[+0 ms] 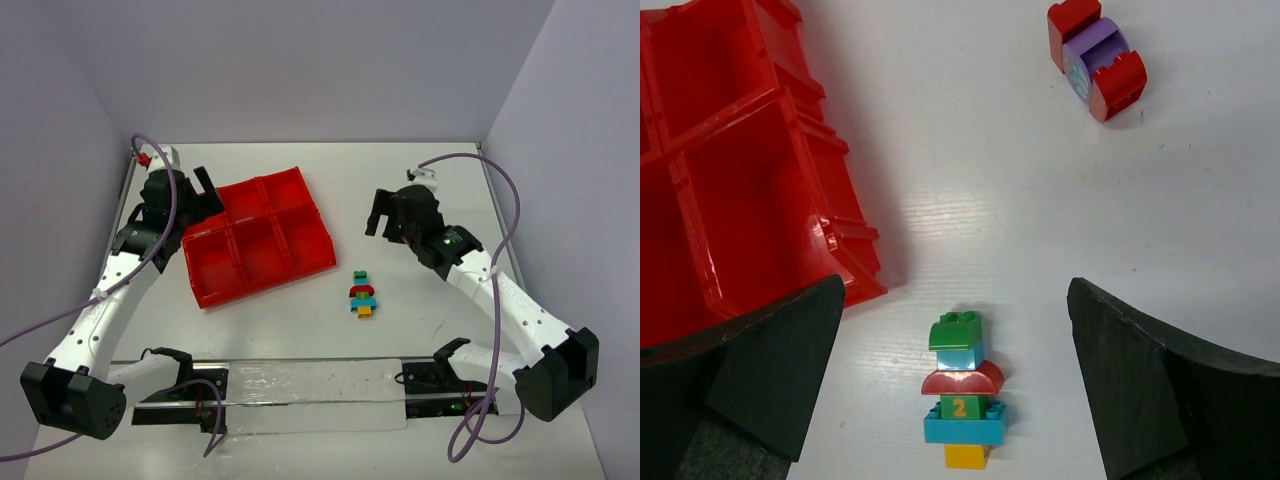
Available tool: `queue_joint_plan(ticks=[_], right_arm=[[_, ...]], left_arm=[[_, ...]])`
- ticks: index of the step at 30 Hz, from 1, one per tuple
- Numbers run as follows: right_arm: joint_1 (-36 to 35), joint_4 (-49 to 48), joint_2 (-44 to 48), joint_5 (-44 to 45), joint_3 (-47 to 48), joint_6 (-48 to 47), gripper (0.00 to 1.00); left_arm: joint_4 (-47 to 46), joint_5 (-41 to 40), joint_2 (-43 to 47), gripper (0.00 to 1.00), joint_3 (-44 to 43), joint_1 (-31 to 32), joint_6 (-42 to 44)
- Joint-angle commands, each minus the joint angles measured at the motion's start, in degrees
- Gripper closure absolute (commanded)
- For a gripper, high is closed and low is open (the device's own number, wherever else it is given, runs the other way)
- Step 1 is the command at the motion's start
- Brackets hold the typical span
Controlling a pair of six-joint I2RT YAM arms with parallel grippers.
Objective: Sort the legos into containers by color
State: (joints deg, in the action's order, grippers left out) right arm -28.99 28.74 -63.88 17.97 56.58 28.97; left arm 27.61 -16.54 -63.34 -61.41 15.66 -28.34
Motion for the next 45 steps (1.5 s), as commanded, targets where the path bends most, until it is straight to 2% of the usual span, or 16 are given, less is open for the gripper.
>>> queue_joint_plan(ticks=[1,10,16,24,30,32,37,45], right_arm=[[-0.2,-2.0,2.4,-0.4,-2.0,0.0,0.0],[-1.4,0.6,3.2,-0.9,-4.4,0.3,0.0],[-13.3,6.3,1.9,4.9,-7.8,8.0,0.0],[-21.1,7.5,4.7,5.3,-15.7,19.4,0.07],[-27.2,9.1,2.2,6.8,-17.3,26.0,0.15],[-28.2,7.9,1.8,6.6,-18.6,26.9,0.21],[-28.2,4.5,1.4,5.9,-21.6,26.3,0.29],[-28.1,0.5,-2.0,5.1,-23.1,25.4,0.29]], left_arm=[[0.3,2.1,0.2,0.01,-2.3,0.2,1.9],[2.0,2.1,-0.3,0.01,-3.8,0.2,2.3],[1.8,2.5,-0.5,0.01,-3.4,0.6,1.1],[1.2,2.4,-0.7,0.01,-2.5,0.8,1.2],[1.4,2.7,-1.9,0.01,-2.8,0.9,0.7],[1.5,2.5,-1.8,0.01,-2.6,1.0,0.6],[1.6,2.0,-1.7,0.01,-2.3,1.0,0.7],[1.8,2.0,-2.4,0.01,-2.7,1.0,0.6]])
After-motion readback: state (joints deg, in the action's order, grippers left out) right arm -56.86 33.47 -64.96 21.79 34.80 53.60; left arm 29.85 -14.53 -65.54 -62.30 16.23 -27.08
